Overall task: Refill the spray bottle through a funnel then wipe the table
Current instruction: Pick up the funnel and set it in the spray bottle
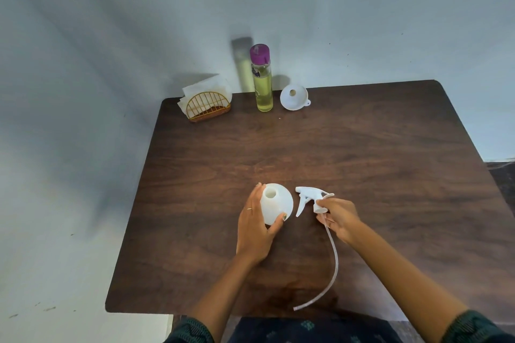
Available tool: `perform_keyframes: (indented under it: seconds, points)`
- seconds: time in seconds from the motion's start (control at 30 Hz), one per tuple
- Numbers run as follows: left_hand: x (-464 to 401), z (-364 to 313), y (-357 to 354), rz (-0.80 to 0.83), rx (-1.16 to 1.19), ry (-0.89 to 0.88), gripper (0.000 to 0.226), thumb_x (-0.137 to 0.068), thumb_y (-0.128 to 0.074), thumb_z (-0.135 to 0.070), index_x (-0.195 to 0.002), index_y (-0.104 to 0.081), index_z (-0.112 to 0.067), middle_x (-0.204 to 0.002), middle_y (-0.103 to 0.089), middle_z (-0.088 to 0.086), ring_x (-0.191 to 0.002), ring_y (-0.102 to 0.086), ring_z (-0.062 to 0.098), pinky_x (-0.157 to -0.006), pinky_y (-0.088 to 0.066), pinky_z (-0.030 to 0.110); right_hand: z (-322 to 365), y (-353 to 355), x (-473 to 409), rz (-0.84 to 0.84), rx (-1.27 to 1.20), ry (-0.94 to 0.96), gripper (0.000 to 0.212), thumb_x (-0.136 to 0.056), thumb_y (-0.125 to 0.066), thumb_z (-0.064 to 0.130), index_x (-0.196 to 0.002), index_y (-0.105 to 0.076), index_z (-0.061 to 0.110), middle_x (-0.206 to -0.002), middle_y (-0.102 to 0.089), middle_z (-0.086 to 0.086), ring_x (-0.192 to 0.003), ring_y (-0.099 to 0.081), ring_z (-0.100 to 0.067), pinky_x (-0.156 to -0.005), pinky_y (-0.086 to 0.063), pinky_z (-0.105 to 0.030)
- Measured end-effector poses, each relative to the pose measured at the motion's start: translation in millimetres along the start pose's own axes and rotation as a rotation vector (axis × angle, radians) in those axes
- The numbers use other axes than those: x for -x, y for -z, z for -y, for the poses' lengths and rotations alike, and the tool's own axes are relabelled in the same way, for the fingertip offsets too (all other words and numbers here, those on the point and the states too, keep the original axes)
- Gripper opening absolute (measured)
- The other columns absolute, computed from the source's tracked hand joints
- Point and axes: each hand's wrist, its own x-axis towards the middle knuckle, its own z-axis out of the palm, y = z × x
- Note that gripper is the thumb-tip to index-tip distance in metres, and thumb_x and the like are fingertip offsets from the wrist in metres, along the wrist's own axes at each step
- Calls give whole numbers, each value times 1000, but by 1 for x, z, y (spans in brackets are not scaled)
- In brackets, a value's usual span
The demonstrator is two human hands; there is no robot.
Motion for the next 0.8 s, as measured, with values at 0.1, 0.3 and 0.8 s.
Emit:
perform_keyframes:
  seconds: [0.1, 0.3, 0.8]
  points:
    - [0, -2, 1, -4, 0, -4, 77, -85, -60, -54, -146, -13, -43, -157, -27, -9, -136, -39, 14, -110, -40, 40, -4, 1, 0, -56, 82, 77, 7, -83, -64, 1, -78, -61, -4, -75, -53, -13, -62, -50, -19, -60, -48, -27]
    - [0, -4, 2, -1, 7, -8, 79, -85, -58, -55, -144, -5, -51, -158, -26, -7, -136, -39, 16, -109, -41, 44, -6, -2, 1, -116, 144, 122, 24, -76, -64, 3, -89, -59, -16, -77, -51, -10, -73, -46, -22, -65, -39, -34]
    - [0, -6, 23, -135, 255, 97, 74, -84, -27, -79, -142, -35, -34, -148, -32, -16, -134, -34, -2, -111, -33, 30, 18, 17, -11, -344, -85, 239, 16, -88, -52, 5, -81, -65, 11, -71, -58, -2, -64, -52, -15, -64, -46, -28]
